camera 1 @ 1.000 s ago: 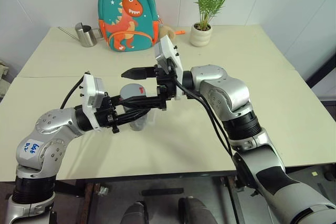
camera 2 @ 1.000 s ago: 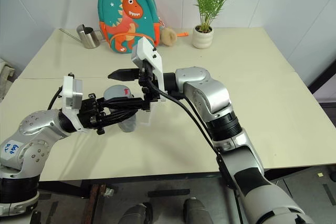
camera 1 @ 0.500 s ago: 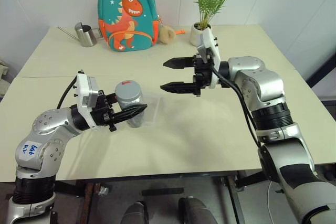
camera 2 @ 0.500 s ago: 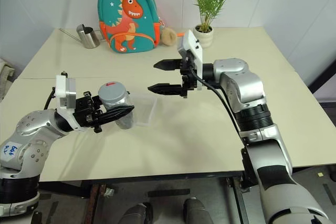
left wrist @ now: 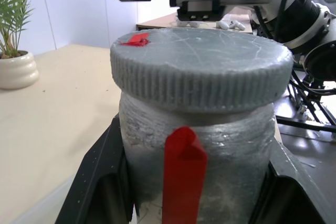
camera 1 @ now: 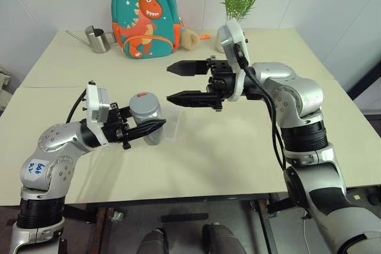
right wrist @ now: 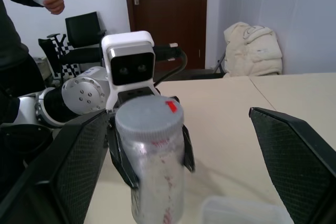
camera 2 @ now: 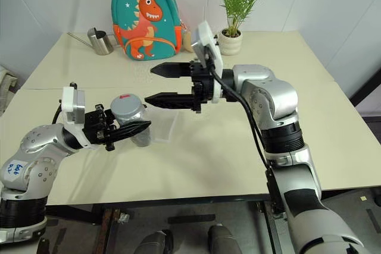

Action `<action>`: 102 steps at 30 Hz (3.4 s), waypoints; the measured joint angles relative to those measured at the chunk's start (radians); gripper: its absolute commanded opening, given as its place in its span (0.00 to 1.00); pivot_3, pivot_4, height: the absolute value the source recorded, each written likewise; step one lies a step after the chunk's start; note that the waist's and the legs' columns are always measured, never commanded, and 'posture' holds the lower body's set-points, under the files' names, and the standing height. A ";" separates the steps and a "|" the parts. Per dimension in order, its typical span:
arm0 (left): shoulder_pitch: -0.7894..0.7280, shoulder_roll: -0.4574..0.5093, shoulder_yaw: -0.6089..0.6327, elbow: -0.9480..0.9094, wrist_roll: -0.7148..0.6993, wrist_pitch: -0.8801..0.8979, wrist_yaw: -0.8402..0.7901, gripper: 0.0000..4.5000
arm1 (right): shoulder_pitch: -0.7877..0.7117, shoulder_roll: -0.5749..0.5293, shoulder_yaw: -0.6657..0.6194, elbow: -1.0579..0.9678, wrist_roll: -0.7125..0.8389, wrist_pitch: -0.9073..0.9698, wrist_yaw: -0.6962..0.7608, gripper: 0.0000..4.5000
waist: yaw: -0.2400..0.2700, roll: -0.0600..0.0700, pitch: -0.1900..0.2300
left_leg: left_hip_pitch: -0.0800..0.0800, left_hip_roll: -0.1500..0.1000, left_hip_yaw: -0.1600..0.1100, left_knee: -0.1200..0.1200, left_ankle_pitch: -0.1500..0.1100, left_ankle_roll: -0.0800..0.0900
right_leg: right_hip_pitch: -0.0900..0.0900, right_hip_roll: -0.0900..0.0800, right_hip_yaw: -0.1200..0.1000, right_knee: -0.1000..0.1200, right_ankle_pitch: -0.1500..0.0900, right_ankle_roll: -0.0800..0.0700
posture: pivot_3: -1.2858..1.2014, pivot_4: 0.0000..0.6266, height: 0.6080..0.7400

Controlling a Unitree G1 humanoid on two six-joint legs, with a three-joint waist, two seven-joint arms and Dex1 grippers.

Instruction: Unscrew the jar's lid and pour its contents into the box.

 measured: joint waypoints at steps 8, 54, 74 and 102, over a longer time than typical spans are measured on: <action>-0.038 -0.017 -0.037 0.034 0.024 -0.011 -0.006 0.45 | 0.025 0.097 0.107 -0.026 -0.073 -0.030 -0.100 1.00 | 0.001 0.000 0.000 | 0.000 0.000 0.000 0.001 0.000 0.000 | 0.000 0.000 0.000 0.000 0.000 0.000 | 0.52 0.24 1.00; 0.015 -0.005 -0.044 -0.004 0.028 0.004 -0.024 0.45 | 0.029 -0.025 0.034 0.006 0.042 -0.040 0.064 1.00 | 0.000 0.000 0.000 | 0.000 0.000 0.000 0.001 0.000 0.000 | 0.000 0.000 0.000 0.000 0.000 0.000 | 0.52 0.24 1.00; 0.014 -0.007 -0.040 -0.014 0.029 0.012 -0.018 0.45 | 0.012 0.088 0.131 0.050 -0.059 -0.071 0.004 0.96 | -0.003 0.000 0.000 | 0.000 0.000 0.000 0.000 0.000 0.001 | 0.000 0.000 0.000 0.000 0.000 0.000 | 0.52 0.24 1.00; 0.044 -0.002 -0.018 -0.016 0.028 0.015 -0.003 0.45 | 0.114 -0.008 -0.127 0.390 -0.089 -0.230 -0.129 0.59 | -0.003 0.000 0.000 | 0.000 -0.001 0.001 -0.002 -0.001 0.001 | 0.000 0.000 0.001 -0.002 0.000 0.000 | 0.52 0.24 1.00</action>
